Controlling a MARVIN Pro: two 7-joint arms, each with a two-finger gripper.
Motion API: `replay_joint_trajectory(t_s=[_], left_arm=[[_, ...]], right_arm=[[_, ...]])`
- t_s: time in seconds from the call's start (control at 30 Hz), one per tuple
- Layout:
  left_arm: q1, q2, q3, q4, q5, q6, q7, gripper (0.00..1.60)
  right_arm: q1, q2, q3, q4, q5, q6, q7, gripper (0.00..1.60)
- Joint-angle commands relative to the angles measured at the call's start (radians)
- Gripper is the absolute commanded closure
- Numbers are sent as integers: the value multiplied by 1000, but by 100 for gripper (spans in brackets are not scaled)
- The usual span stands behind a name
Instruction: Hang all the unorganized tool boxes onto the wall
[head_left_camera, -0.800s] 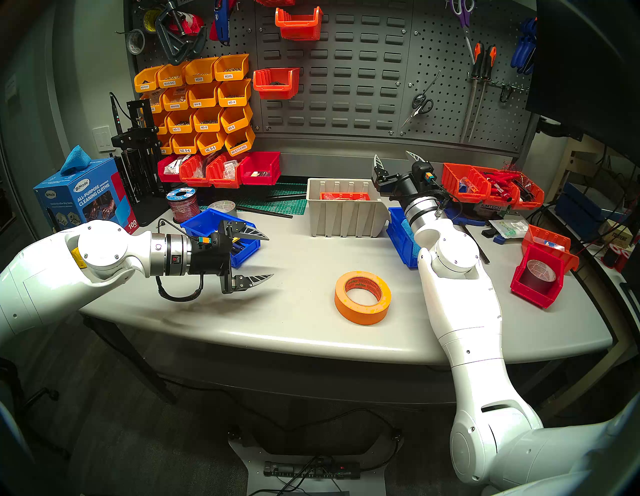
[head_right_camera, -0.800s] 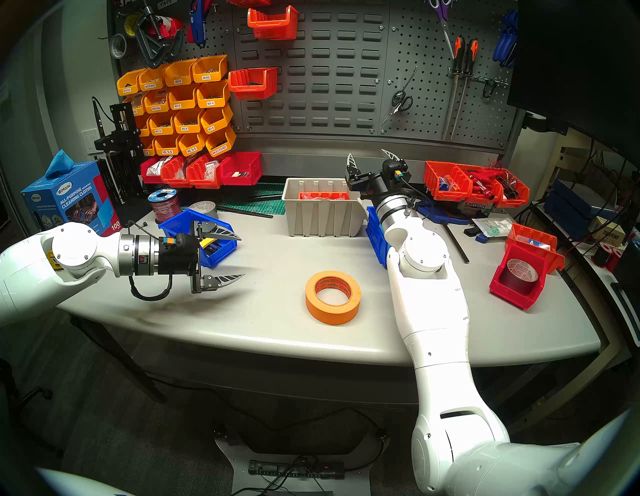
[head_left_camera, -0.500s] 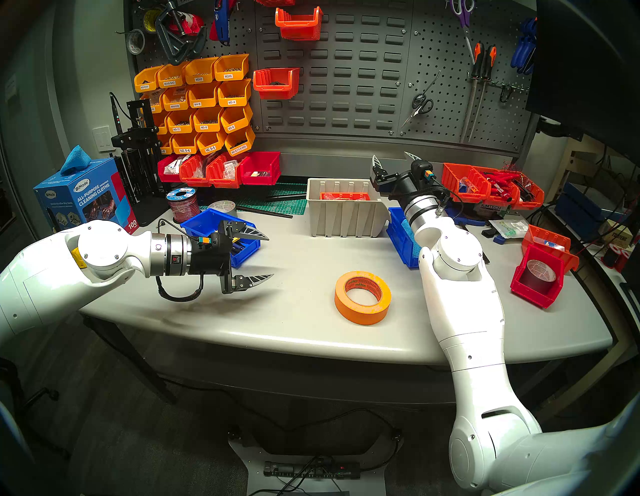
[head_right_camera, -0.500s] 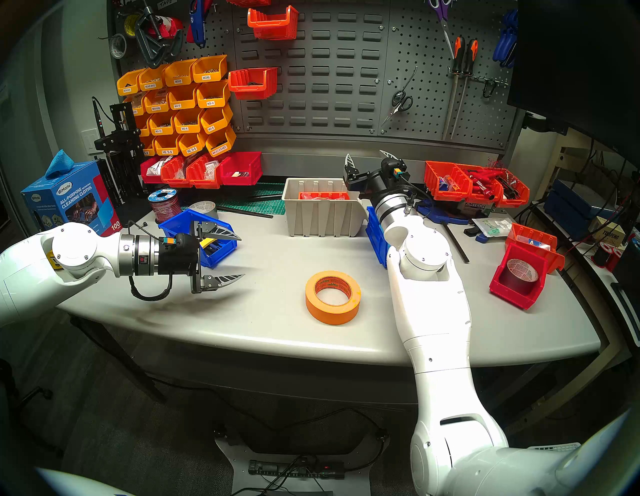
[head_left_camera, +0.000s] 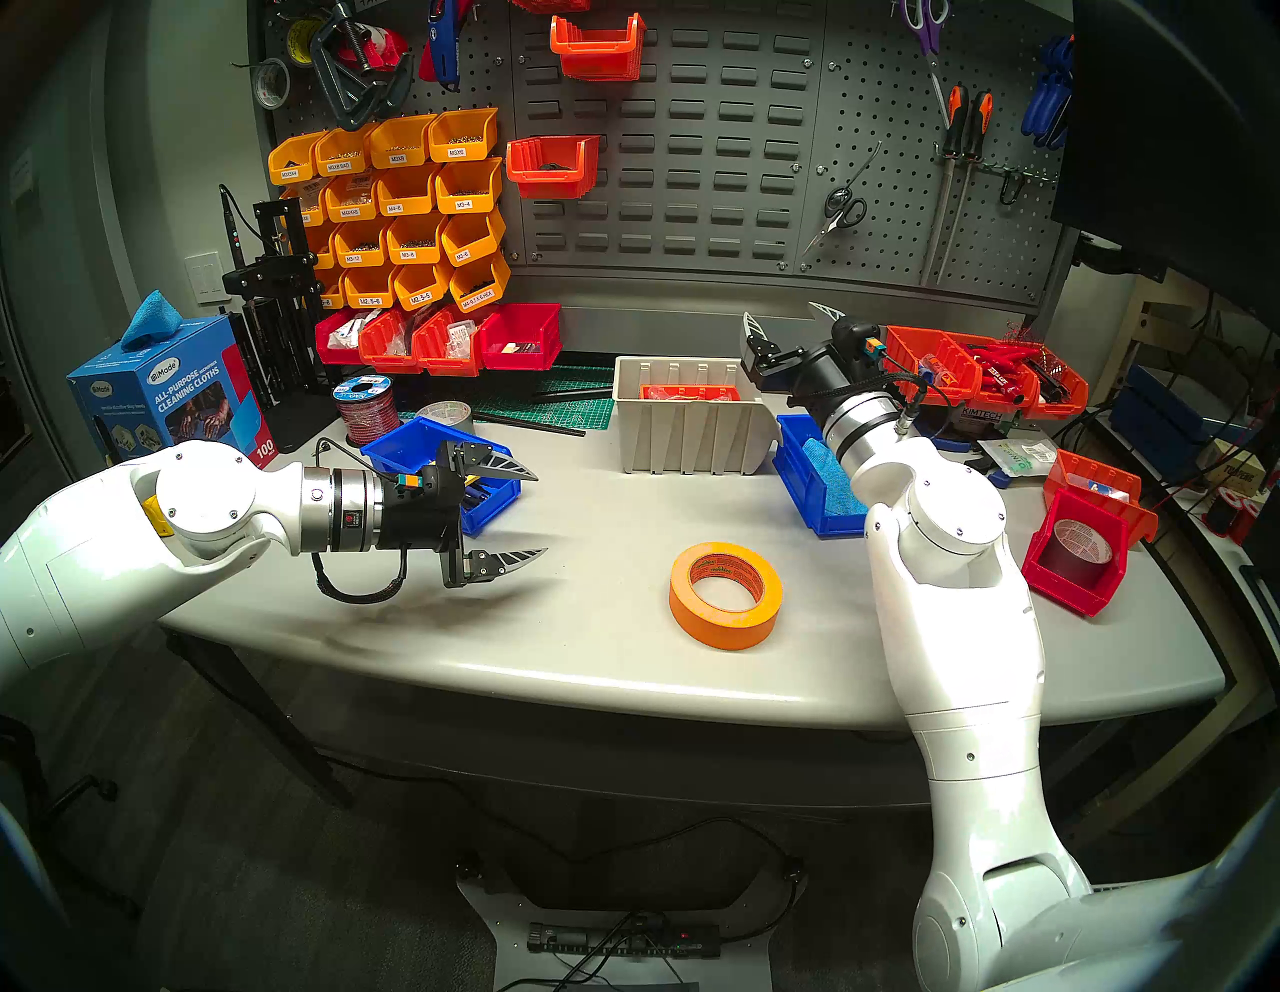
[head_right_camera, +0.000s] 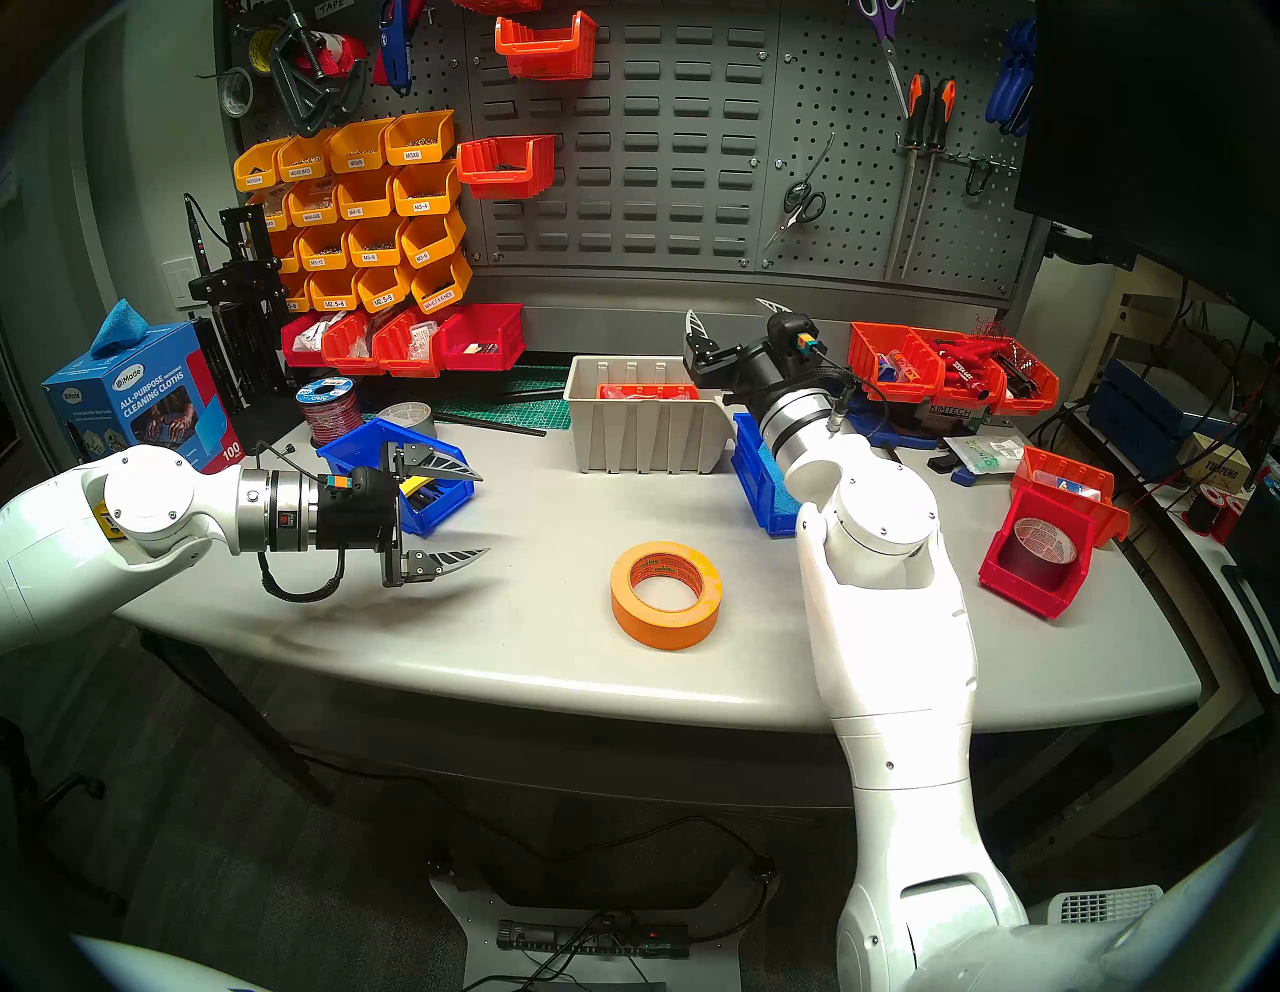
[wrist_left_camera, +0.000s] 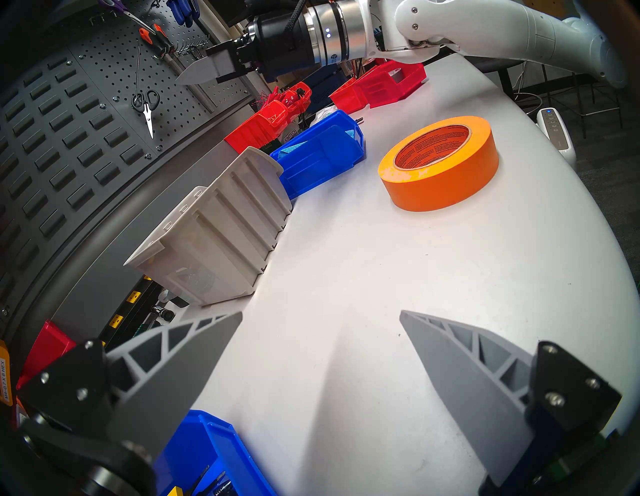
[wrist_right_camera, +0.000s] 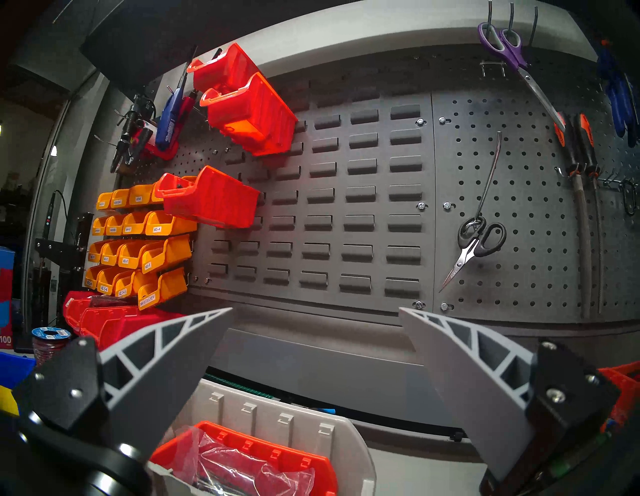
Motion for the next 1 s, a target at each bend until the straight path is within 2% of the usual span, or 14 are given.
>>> replay_joint_trajectory(t_s=[0.0, 0.03, 0.07, 0.1, 0.13, 0.17, 0.23, 0.27, 0.33, 0.37, 0.43, 0.97], left_arm=[[-8, 1, -7, -2, -1, -1, -1, 0], [-9, 1, -7, -2, -1, -1, -1, 0], [-9, 1, -7, -2, -1, -1, -1, 0], [-9, 1, -7, -2, -1, -1, -1, 0], [-9, 1, -7, -2, -1, -1, -1, 0], [-9, 1, -7, -2, -1, -1, -2, 0], [-9, 1, -7, -2, -1, -1, -2, 0], [-9, 1, -7, -2, -1, -1, -2, 0], [-9, 1, -7, -2, -1, -1, -2, 0], [-9, 1, -7, -2, -1, -1, -2, 0], [-9, 1, -7, -2, -1, -1, -2, 0], [-9, 1, -7, -2, -1, -1, -2, 0]], right_arm=[[-65, 25, 12, -113, 7, 64, 20, 0], [-96, 29, 16, -166, -2, 110, 9, 0], [-67, 33, 13, -107, 1, 65, 26, 0], [-67, 33, 13, -107, 1, 65, 26, 0], [-96, 34, 15, -160, -13, 108, 9, 0], [-106, 36, 10, -173, -34, 102, -4, 0], [-120, 37, -6, -193, -84, 82, -37, 0], [-124, 32, -24, -185, -131, 38, -66, 0], [-129, 28, -32, -181, -150, 16, -82, 0], [-127, 33, -53, -171, -196, -3, -106, 0], [-125, 29, -68, -159, -233, -16, -137, 0], [-125, 27, -77, -150, -258, -29, -165, 0]])
